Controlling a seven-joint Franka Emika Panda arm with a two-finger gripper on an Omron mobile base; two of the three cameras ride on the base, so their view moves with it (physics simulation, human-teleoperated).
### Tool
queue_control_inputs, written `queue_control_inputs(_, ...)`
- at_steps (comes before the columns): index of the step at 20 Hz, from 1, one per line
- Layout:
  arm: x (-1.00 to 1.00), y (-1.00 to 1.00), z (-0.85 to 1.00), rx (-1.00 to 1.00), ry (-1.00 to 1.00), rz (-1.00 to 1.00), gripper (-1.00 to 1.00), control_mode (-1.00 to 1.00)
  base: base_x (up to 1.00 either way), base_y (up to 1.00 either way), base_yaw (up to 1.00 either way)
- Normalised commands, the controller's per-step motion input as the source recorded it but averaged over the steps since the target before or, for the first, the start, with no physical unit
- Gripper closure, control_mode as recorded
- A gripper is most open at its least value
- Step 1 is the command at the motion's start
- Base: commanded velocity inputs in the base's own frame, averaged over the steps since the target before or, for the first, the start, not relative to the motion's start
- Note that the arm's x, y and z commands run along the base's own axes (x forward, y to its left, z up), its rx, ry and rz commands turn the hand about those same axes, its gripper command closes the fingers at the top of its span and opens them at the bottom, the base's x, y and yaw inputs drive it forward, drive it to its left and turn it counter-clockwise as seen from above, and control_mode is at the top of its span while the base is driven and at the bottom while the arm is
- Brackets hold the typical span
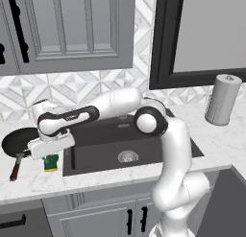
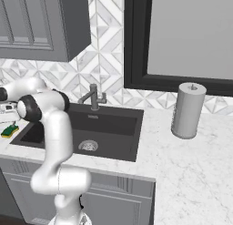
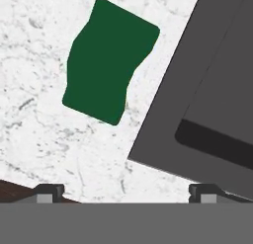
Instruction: Pick the pan and sponge and place them into the sink. Then turn on the water.
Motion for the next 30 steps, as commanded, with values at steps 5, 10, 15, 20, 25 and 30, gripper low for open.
queue_control_inputs(5,0.19,0.11,-0.28,0.00,0.00,0.00,-1.00,-1.00,0.00,0.00,0.00)
queue_control_inputs(10,0.26,0.00,-0.17,0.00,0.00,-0.03,-1.00,-1.00,0.00,0.00,0.00)
queue_control_inputs(15,0.24,0.00,-0.36,0.03,0.00,-0.07,-1.00,-1.00,0.00,0.00,0.00)
queue_control_inputs(20,0.16,0.00,-0.46,0.11,0.00,-0.07,-1.00,-1.00,0.00,0.00,0.00)
queue_control_inputs(25,0.05,0.00,-0.32,0.10,-0.01,-0.05,-1.00,-1.00,0.00,0.00,0.00)
queue_control_inputs(30,0.00,0.00,-0.34,0.05,-0.04,-0.07,-1.00,-1.00,0.00,0.00,0.00)
